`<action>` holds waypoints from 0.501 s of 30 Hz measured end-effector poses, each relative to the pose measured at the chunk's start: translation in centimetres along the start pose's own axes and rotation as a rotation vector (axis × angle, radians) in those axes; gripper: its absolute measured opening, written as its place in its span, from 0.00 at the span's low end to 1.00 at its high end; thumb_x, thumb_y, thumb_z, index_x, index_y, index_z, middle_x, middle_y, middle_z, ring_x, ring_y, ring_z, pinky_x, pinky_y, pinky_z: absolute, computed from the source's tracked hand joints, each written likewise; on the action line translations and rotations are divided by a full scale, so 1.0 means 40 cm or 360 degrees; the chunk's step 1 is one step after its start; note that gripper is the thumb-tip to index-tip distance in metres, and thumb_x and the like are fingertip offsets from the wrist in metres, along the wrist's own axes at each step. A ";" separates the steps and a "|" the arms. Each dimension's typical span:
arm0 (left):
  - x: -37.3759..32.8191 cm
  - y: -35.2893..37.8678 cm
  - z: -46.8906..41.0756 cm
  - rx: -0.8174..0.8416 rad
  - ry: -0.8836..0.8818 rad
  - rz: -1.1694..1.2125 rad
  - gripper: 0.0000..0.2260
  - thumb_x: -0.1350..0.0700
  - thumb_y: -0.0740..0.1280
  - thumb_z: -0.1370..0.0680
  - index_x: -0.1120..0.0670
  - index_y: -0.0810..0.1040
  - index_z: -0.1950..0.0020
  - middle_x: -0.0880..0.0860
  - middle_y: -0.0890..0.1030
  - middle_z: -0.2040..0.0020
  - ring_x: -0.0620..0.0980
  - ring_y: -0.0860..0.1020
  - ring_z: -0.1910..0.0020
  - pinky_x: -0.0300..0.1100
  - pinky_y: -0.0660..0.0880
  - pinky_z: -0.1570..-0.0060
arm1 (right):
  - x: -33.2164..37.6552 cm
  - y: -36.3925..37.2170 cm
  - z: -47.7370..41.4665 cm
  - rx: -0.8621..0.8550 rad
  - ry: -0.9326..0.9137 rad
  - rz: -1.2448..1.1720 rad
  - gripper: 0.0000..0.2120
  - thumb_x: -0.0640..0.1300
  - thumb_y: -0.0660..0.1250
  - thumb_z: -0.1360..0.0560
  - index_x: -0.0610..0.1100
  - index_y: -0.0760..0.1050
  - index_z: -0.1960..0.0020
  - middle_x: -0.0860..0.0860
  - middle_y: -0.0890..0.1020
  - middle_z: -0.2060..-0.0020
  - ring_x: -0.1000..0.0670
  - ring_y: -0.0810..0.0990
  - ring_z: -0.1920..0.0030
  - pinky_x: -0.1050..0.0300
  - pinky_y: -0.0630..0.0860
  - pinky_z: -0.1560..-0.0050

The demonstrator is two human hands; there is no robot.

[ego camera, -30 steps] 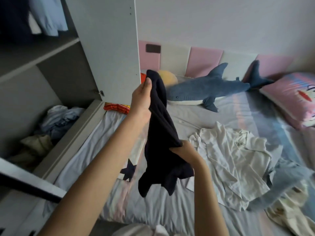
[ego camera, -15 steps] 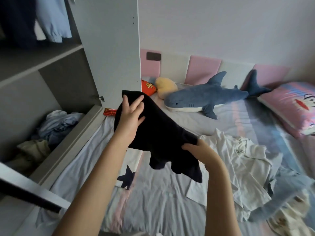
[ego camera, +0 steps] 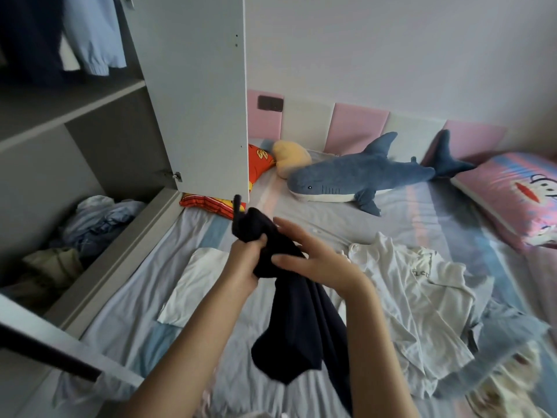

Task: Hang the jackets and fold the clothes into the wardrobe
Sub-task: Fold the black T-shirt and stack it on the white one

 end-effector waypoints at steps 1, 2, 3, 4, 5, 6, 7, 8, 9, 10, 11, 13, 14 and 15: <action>-0.004 -0.001 0.001 -0.0012 -0.0068 0.0154 0.13 0.60 0.63 0.20 0.64 0.74 0.38 0.59 0.81 0.53 0.55 0.80 0.56 0.47 0.77 0.58 | -0.011 0.002 0.002 0.0121 0.0004 0.0218 0.39 0.41 0.72 0.27 0.51 0.54 0.24 0.55 0.64 0.30 0.68 0.66 0.37 0.75 0.64 0.37; -0.010 -0.001 0.002 -0.0025 -0.0128 0.0266 0.13 0.58 0.62 0.20 0.64 0.74 0.39 0.59 0.80 0.54 0.54 0.79 0.57 0.45 0.76 0.60 | -0.021 0.004 0.004 0.0242 0.0045 0.0328 0.45 0.43 0.74 0.29 0.55 0.49 0.23 0.60 0.61 0.29 0.67 0.62 0.34 0.77 0.63 0.39; -0.017 0.002 0.008 -0.0012 -0.0175 0.0349 0.12 0.57 0.61 0.19 0.64 0.75 0.41 0.59 0.80 0.55 0.54 0.79 0.58 0.44 0.75 0.62 | -0.038 0.005 0.005 0.0327 0.0116 0.0329 0.50 0.44 0.76 0.30 0.57 0.44 0.23 0.63 0.60 0.30 0.66 0.60 0.33 0.78 0.63 0.40; -0.031 0.007 0.016 0.0019 -0.0207 0.0419 0.12 0.56 0.60 0.19 0.64 0.76 0.45 0.59 0.80 0.58 0.53 0.78 0.59 0.43 0.74 0.62 | -0.049 0.010 0.002 0.0369 0.0160 0.0293 0.54 0.45 0.77 0.32 0.59 0.41 0.23 0.64 0.61 0.31 0.66 0.60 0.31 0.75 0.63 0.38; -0.043 0.013 0.027 0.0060 -0.0224 0.0490 0.11 0.57 0.59 0.18 0.64 0.77 0.50 0.59 0.81 0.61 0.53 0.78 0.60 0.43 0.74 0.61 | -0.059 0.015 -0.003 0.0344 0.0180 0.0278 0.57 0.47 0.78 0.34 0.61 0.38 0.24 0.63 0.61 0.31 0.63 0.60 0.30 0.68 0.64 0.33; -0.057 0.018 0.040 0.0103 -0.0218 0.0575 0.11 0.58 0.59 0.18 0.63 0.77 0.53 0.59 0.82 0.63 0.54 0.79 0.60 0.45 0.75 0.58 | -0.068 0.018 -0.012 0.0256 0.0202 0.0309 0.60 0.50 0.79 0.36 0.62 0.35 0.24 0.61 0.60 0.30 0.61 0.59 0.29 0.60 0.64 0.30; -0.068 0.021 0.051 0.0145 -0.0190 0.0683 0.11 0.60 0.59 0.19 0.63 0.77 0.55 0.60 0.82 0.63 0.55 0.79 0.59 0.47 0.76 0.53 | -0.068 0.022 -0.023 0.0124 0.0209 0.0316 0.62 0.51 0.80 0.38 0.61 0.34 0.24 0.58 0.58 0.31 0.59 0.60 0.29 0.55 0.63 0.29; -0.078 0.020 0.058 0.0189 -0.0156 0.0782 0.11 0.61 0.58 0.19 0.64 0.77 0.54 0.61 0.82 0.59 0.55 0.79 0.56 0.49 0.76 0.49 | -0.066 0.027 -0.035 -0.0045 0.0197 0.0304 0.62 0.50 0.80 0.38 0.58 0.35 0.23 0.56 0.57 0.33 0.58 0.61 0.32 0.54 0.64 0.30; -0.086 0.019 0.062 0.0242 -0.0140 0.0882 0.11 0.61 0.57 0.18 0.64 0.77 0.52 0.61 0.81 0.56 0.56 0.79 0.54 0.50 0.77 0.46 | -0.063 0.033 -0.048 -0.0244 0.0145 0.0263 0.60 0.47 0.80 0.37 0.53 0.39 0.22 0.52 0.58 0.35 0.57 0.64 0.36 0.55 0.67 0.33; -0.093 0.018 0.062 0.0306 -0.0143 0.0975 0.11 0.61 0.56 0.18 0.65 0.76 0.50 0.62 0.81 0.54 0.55 0.79 0.52 0.49 0.78 0.47 | -0.061 0.041 -0.058 -0.0456 0.0081 0.0203 0.53 0.45 0.79 0.36 0.49 0.46 0.23 0.50 0.60 0.37 0.55 0.67 0.40 0.55 0.70 0.37; -0.100 0.018 0.060 0.0367 -0.0155 0.1056 0.12 0.60 0.55 0.18 0.65 0.76 0.49 0.62 0.81 0.54 0.55 0.79 0.51 0.47 0.78 0.49 | -0.059 0.048 -0.064 -0.0659 0.0051 0.0140 0.44 0.43 0.77 0.33 0.47 0.54 0.26 0.50 0.63 0.40 0.54 0.70 0.45 0.57 0.73 0.43; -0.120 0.015 0.058 0.0489 -0.0160 0.1168 0.15 0.57 0.54 0.17 0.65 0.76 0.50 0.62 0.82 0.56 0.55 0.79 0.51 0.50 0.77 0.52 | -0.064 0.046 -0.068 -0.0968 0.0081 0.0054 0.24 0.38 0.70 0.30 0.47 0.67 0.37 0.52 0.72 0.50 0.51 0.74 0.53 0.64 0.72 0.56; -0.131 0.009 0.053 0.0523 -0.0133 0.1210 0.16 0.56 0.55 0.18 0.65 0.78 0.51 0.62 0.83 0.56 0.55 0.80 0.51 0.52 0.76 0.51 | -0.070 0.038 -0.069 -0.1045 0.0118 0.0055 0.16 0.35 0.67 0.30 0.47 0.70 0.44 0.55 0.75 0.56 0.51 0.75 0.56 0.69 0.69 0.61; -0.143 -0.002 0.048 0.0531 -0.0082 0.1233 0.18 0.55 0.55 0.18 0.65 0.80 0.52 0.61 0.83 0.55 0.55 0.81 0.52 0.53 0.76 0.49 | -0.073 0.024 -0.068 -0.1091 0.0151 0.0088 0.13 0.33 0.64 0.30 0.48 0.72 0.51 0.58 0.76 0.62 0.51 0.75 0.58 0.72 0.68 0.64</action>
Point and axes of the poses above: each hand's wrist, its own z-axis away from the middle knuckle, its own y-axis out of the palm, x = y × z, the point moved 5 cm from there along -z, towards the middle knuckle
